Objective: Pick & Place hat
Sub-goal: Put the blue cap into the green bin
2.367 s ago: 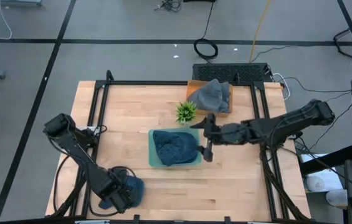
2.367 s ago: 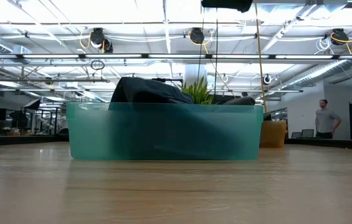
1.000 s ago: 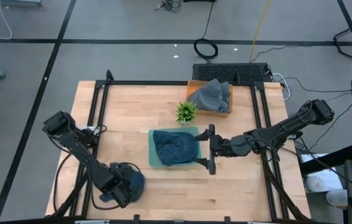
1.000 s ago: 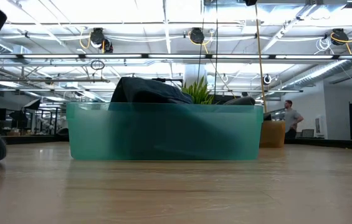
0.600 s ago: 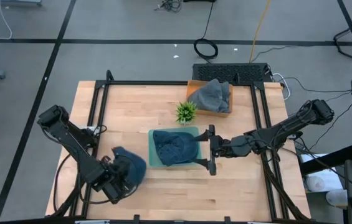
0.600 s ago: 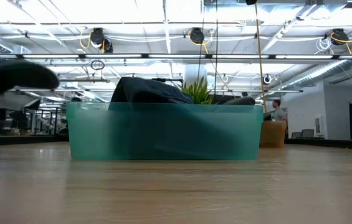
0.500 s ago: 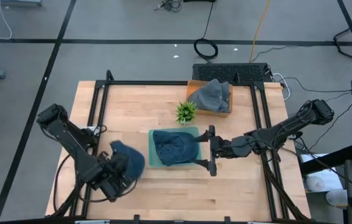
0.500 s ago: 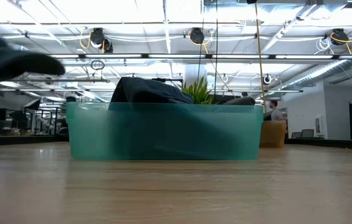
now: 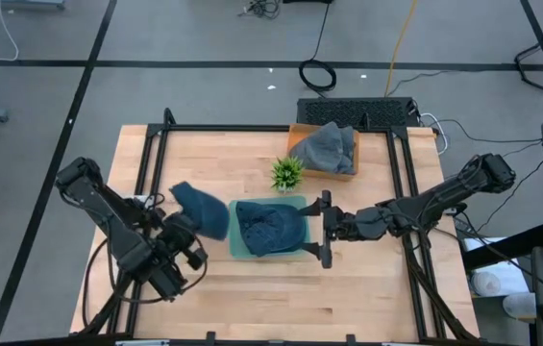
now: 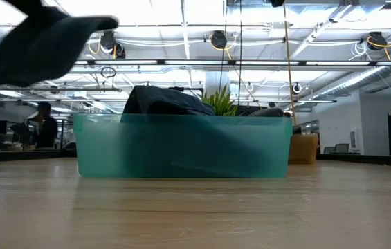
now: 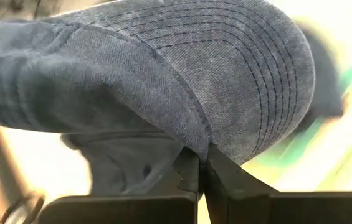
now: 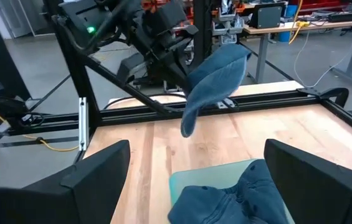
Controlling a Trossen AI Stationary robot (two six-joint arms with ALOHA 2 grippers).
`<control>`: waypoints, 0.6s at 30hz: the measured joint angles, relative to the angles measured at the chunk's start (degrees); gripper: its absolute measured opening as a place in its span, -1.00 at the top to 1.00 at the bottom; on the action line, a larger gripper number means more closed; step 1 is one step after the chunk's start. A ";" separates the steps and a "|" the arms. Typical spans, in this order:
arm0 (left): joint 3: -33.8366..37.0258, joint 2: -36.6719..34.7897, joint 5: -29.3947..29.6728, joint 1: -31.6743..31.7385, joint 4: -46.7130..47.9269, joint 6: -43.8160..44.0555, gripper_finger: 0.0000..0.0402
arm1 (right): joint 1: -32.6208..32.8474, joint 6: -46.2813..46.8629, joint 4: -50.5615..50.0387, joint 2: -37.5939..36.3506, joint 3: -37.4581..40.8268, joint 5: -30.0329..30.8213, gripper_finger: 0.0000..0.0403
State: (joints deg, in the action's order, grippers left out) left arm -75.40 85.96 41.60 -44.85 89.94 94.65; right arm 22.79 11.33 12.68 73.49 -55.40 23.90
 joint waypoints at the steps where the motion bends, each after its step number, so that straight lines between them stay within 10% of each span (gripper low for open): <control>1: -0.01 -0.19 2.23 0.43 -0.23 -0.42 0.99 | -0.31 -0.01 0.10 0.00 0.00 0.01 -0.77; 18: 0.02 -3.77 23.67 17.24 0.09 -17.72 0.99 | -8.41 -5.07 0.86 0.00 0.00 0.04 -0.77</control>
State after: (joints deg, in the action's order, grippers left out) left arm -75.37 82.18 65.27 -27.61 90.03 76.93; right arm 14.38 6.26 13.54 73.49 -55.40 23.94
